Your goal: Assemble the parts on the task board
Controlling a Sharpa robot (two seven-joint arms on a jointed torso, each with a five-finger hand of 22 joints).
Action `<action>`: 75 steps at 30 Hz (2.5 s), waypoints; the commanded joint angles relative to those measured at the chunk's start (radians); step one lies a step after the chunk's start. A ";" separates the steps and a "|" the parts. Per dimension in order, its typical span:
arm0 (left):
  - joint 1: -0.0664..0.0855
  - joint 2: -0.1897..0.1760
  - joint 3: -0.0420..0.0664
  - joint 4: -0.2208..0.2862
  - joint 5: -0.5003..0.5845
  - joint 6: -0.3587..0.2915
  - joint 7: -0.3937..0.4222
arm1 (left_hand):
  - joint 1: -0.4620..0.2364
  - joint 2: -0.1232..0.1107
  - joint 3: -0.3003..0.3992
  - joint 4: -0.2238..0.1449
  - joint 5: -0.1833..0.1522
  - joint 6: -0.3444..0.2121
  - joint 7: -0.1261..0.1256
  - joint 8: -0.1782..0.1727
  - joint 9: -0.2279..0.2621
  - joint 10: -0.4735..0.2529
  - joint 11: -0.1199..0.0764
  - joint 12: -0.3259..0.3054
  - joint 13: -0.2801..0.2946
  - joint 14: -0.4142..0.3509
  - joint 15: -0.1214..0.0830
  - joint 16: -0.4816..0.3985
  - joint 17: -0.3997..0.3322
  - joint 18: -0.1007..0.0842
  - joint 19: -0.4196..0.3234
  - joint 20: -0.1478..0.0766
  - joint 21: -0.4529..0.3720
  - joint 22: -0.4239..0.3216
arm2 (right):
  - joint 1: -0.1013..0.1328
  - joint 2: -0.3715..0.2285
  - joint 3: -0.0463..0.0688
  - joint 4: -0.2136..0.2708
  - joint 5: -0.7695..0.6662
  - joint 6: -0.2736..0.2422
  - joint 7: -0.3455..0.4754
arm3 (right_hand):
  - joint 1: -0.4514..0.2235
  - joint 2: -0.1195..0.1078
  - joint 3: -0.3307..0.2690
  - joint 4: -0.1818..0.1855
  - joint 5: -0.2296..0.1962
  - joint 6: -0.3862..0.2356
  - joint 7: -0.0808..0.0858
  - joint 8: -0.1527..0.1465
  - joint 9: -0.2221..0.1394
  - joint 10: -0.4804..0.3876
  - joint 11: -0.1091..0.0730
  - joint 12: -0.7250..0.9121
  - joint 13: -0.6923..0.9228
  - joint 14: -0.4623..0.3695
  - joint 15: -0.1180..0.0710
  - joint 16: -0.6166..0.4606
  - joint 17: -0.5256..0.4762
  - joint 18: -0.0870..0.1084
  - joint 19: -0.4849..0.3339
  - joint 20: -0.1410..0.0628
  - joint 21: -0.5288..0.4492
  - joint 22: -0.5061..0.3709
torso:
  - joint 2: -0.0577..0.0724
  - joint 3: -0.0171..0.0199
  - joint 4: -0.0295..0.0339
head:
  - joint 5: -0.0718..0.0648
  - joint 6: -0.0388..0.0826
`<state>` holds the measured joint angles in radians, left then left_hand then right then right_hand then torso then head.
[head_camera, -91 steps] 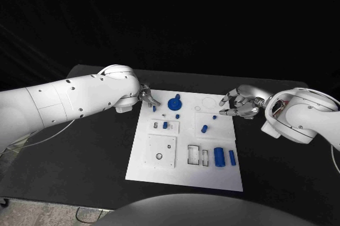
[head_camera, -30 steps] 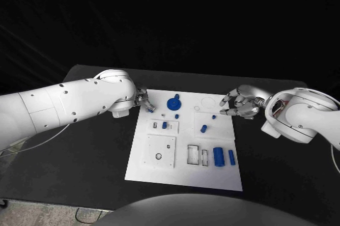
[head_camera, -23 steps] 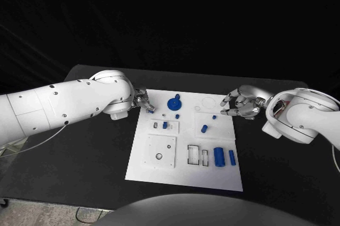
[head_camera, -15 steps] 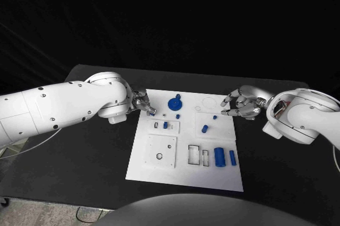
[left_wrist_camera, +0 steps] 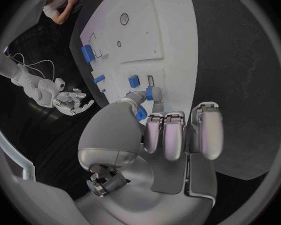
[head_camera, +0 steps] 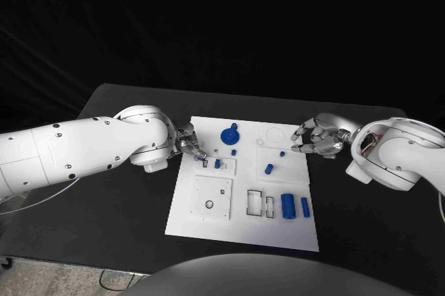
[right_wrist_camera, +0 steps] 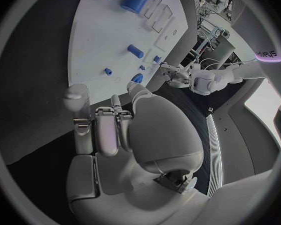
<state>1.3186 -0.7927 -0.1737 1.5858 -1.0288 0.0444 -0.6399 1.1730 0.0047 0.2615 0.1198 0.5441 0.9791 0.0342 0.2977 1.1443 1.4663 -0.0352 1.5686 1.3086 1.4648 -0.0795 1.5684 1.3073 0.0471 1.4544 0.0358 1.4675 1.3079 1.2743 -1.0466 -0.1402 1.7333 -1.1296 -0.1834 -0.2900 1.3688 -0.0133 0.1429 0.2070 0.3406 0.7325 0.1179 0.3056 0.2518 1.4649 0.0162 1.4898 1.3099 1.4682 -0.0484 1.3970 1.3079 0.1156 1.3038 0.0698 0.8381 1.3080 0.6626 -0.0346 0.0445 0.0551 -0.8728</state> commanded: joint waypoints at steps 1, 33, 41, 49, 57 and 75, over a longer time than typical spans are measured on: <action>-0.005 0.005 -0.001 0.003 -0.033 -0.019 0.015 | 0.004 -0.005 0.005 0.001 -0.006 0.002 -0.004 -0.003 0.000 0.105 0.000 0.002 0.262 0.106 0.003 0.002 0.263 -0.007 -0.004 0.001 -0.002 0.158 | -0.002 -0.001 0.000 0.001 0.004 0.013 0.000 | 0.003 0.008 0.006 -0.002 0.004 0.005 -0.001 0.004 -0.001 0.008 0.005 -0.004 0.181 0.034 0.006 -0.006 0.098 0.019 -0.002 -0.002 -0.004 0.039 | 0.001 0.0013 -0.0026 | 0.003 0.000; -0.029 0.010 -0.008 0.000 -0.033 0.012 0.011 | 0.000 -0.003 0.012 0.002 -0.017 0.003 -0.003 -0.004 0.000 0.105 0.001 0.002 0.262 0.106 0.003 0.002 0.263 -0.007 -0.005 0.002 -0.003 0.157 | -0.009 0.004 0.000 -0.005 0.026 0.024 0.001 | 0.010 0.009 0.017 -0.009 0.021 0.006 0.001 0.004 -0.005 0.006 0.006 -0.006 0.179 0.033 0.007 -0.008 0.096 0.021 -0.004 -0.002 -0.014 0.037 | -0.001 0.0022 -0.0015 | 0.004 0.000; -0.039 0.006 -0.009 0.004 -0.030 0.014 0.011 | 0.000 -0.003 0.014 0.002 -0.019 0.003 -0.003 -0.004 0.000 0.105 0.001 0.002 0.262 0.106 0.003 0.002 0.263 -0.007 -0.006 0.002 -0.004 0.157 | -0.011 0.003 0.000 -0.006 0.026 0.028 -0.001 | 0.012 0.008 0.020 -0.011 0.026 0.006 0.002 0.004 -0.007 0.003 0.006 -0.007 0.178 0.032 0.007 -0.011 0.093 0.021 -0.006 -0.001 -0.021 0.036 | 0.000 0.0021 -0.0010 | 0.002 0.000; -0.044 0.005 -0.009 0.007 -0.028 0.013 0.012 | 0.000 -0.003 0.014 0.002 -0.019 0.003 -0.003 -0.004 0.000 0.105 0.001 0.002 0.262 0.106 0.003 0.002 0.263 -0.007 -0.005 0.002 -0.004 0.157 | -0.012 0.004 0.000 -0.007 0.027 0.031 -0.003 | 0.014 0.009 0.024 -0.014 0.030 0.005 0.002 0.003 -0.008 0.002 0.007 -0.009 0.177 0.031 0.008 -0.013 0.091 0.022 -0.008 -0.001 -0.027 0.035 | 0.000 0.0022 -0.0011 | 0.004 0.000; -0.045 0.006 -0.009 0.009 -0.021 0.009 0.021 | 0.002 -0.003 0.018 0.000 -0.020 0.003 -0.004 -0.005 0.000 0.105 0.001 0.002 0.262 0.106 0.003 0.002 0.263 -0.007 -0.005 0.002 -0.004 0.157 | -0.012 0.004 0.000 -0.008 0.028 0.034 -0.005 | 0.015 0.009 0.027 -0.015 0.032 0.005 0.003 0.003 -0.009 0.001 0.007 -0.010 0.176 0.030 0.008 -0.014 0.091 0.023 -0.009 -0.001 -0.030 0.035 | 0.000 0.0023 -0.0015 | 0.006 0.000; -0.045 0.020 -0.008 0.005 -0.012 0.011 0.033 | 0.004 -0.005 0.022 -0.003 -0.020 0.004 -0.004 -0.004 0.001 0.105 0.001 0.002 0.262 0.106 0.003 0.002 0.263 -0.007 -0.005 0.002 -0.004 0.157 | -0.013 0.001 0.000 -0.007 0.029 0.033 -0.006 | 0.017 0.011 0.031 -0.018 0.036 0.004 0.004 0.002 -0.011 -0.001 0.008 -0.010 0.175 0.029 0.009 -0.015 0.089 0.023 -0.010 0.000 -0.034 0.034 | 0.000 0.0021 -0.0011 | 0.005 0.000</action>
<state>1.2818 -0.7798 -0.1770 1.5877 -1.0580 0.0334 -0.6189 1.1696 0.0015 0.2767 0.1152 0.5271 0.9843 0.0354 0.2985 1.1468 1.4663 -0.0353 1.5686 1.3086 1.4650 -0.0797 1.5684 1.3075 0.0471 1.4544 0.0358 1.4676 1.3073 1.2621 -1.0447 -0.1402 1.7257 -1.0999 -0.1624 -0.2922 1.3781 -0.0041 0.1677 0.1875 0.3740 0.7325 0.1178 0.3056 0.2429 1.4647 0.0164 1.4826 1.3102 1.4645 -0.0447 1.3854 1.3074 0.1310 1.3002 0.0661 0.8070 1.3080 0.6627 -0.0328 0.0436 0.0581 -0.8728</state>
